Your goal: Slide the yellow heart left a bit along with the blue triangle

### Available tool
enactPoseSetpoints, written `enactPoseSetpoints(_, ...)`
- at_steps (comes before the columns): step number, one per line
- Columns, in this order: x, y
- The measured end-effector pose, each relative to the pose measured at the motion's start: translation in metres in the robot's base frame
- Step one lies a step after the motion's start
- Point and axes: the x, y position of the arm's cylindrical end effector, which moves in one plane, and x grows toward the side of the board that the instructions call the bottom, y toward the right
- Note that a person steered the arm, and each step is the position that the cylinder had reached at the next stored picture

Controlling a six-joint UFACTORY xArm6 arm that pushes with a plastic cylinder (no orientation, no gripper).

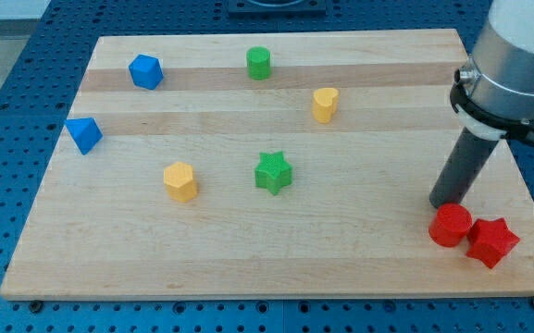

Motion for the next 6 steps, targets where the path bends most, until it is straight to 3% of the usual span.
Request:
enactPoseSetpoints(3,0.021,0.006)
enactPoseSetpoints(5,0.026,-0.044)
enactPoseSetpoints(6,-0.028,-0.048)
